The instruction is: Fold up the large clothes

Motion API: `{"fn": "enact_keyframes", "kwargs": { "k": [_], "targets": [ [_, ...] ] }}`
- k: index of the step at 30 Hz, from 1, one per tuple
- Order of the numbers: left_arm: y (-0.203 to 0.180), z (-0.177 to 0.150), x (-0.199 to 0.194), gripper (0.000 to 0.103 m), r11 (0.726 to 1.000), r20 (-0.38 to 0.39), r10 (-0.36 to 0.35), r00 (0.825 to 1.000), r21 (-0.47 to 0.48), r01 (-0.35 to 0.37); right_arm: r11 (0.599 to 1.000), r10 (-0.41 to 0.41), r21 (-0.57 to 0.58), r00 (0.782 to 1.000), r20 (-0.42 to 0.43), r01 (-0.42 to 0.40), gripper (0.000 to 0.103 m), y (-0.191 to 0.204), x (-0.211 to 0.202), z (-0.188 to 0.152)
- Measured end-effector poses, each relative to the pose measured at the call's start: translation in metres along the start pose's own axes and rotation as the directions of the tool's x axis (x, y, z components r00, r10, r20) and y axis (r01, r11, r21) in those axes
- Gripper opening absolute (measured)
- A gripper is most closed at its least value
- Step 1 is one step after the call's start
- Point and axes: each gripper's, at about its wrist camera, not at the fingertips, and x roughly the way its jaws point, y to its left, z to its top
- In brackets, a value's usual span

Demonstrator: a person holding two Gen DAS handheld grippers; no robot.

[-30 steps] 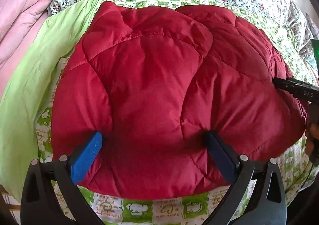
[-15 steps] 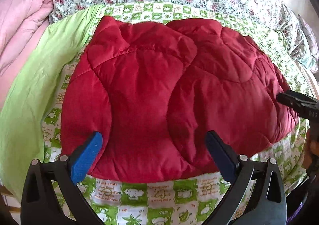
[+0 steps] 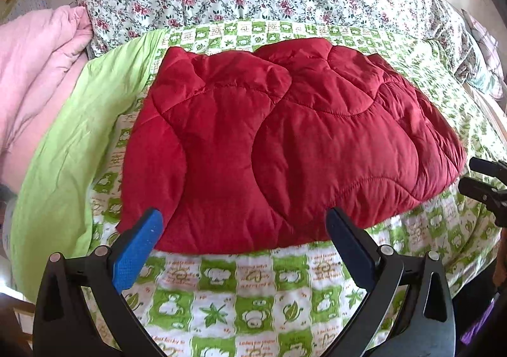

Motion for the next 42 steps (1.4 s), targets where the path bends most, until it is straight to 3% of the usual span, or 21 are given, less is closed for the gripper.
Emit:
{"fn": "enact_keyframes", "kwargs": {
  "k": [8, 17, 27, 42],
  "targets": [
    [-0.005, 0.004, -0.035, 0.103, 0.998, 0.056, 0.034, 0.998, 0.042, -0.036, 0.997, 0.003, -0.083, 1.0, 0.029, 0.0, 0.095, 0.022, -0.039, -0.005],
    [-0.014, 0.018, -0.058, 0.103, 0.987, 0.116, 0.124, 0.986, 0.088, -0.135, 0.99, 0.016, -0.139, 0.999, 0.05, -0.009, 0.096, 0.036, -0.065, 0.005],
    [-0.019, 0.023, -0.03, 0.103, 0.976, 0.067, 0.179, 0.982, 0.111, -0.186, 0.992, -0.011, -0.126, 1.0, 0.006, 0.011, 0.096, 0.028, -0.041, 0.015],
    [-0.019, 0.032, -0.011, 0.103, 0.983, 0.024, 0.146, 0.989, 0.107, -0.148, 0.989, -0.002, -0.149, 1.0, -0.028, -0.003, 0.096, 0.03, -0.018, 0.033]
  ]
}}
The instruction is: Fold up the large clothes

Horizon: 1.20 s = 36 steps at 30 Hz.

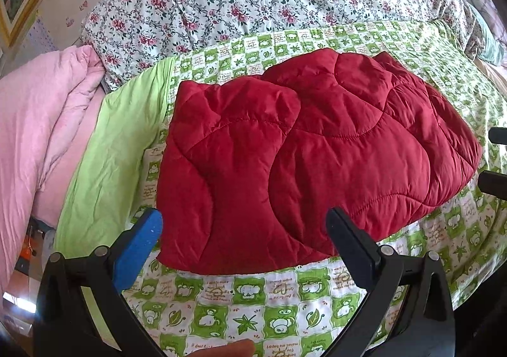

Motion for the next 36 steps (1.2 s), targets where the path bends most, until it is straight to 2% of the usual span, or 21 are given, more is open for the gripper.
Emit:
{"fn": "enact_keyframes", "kwargs": {
  "k": [15, 36],
  "targets": [
    [0.002, 0.008, 0.006, 0.103, 1.0, 0.001, -0.008, 1.0, -0.013, 0.008, 1.0, 0.004, -0.021, 1.0, 0.006, -0.004, 0.096, -0.002, 0.007, 0.017],
    [0.005, 0.011, 0.008, 0.103, 1.0, 0.003, -0.01, 1.0, -0.018, 0.01, 0.999, 0.01, -0.042, 1.0, 0.011, -0.01, 0.096, 0.003, 0.009, 0.023]
  ]
}}
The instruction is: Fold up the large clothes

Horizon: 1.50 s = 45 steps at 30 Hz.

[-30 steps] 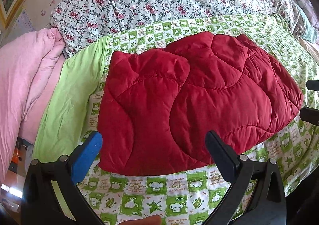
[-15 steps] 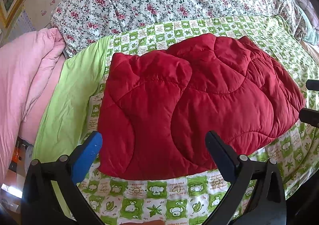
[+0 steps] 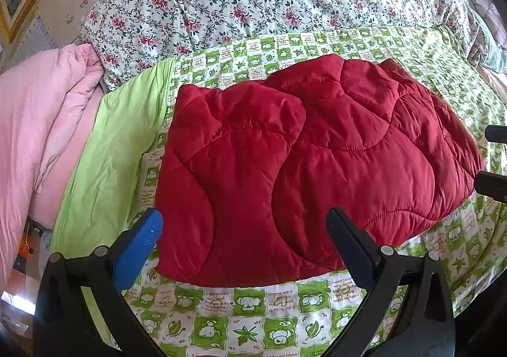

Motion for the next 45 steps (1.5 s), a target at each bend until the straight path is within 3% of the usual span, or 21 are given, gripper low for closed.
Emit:
{"fn": "enact_keyframes", "kwargs": {
  "k": [45],
  "targets": [
    [-0.0041, 0.0047, -0.0065, 0.103, 1.0, 0.018, 0.004, 1.0, -0.004, -0.004, 1.0, 0.0, -0.01, 1.0, 0.009, 0.0, 0.096, 0.0018, -0.0055, 0.0061]
  ]
}}
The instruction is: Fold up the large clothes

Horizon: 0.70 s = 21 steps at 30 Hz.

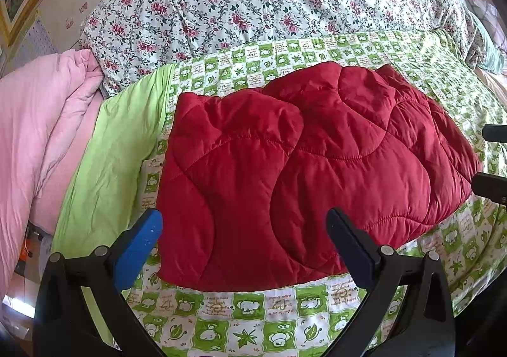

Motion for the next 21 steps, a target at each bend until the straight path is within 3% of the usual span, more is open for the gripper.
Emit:
{"fn": "enact_keyframes", "kwargs": {
  "k": [21],
  "targets": [
    [0.0013, 0.0059, 0.003, 0.103, 1.0, 0.026, 0.01, 1.0, -0.014, -0.009, 1.0, 0.005, 0.006, 1.0, 0.005, -0.005, 0.096, -0.0014, 0.008, 0.0061]
  ]
}}
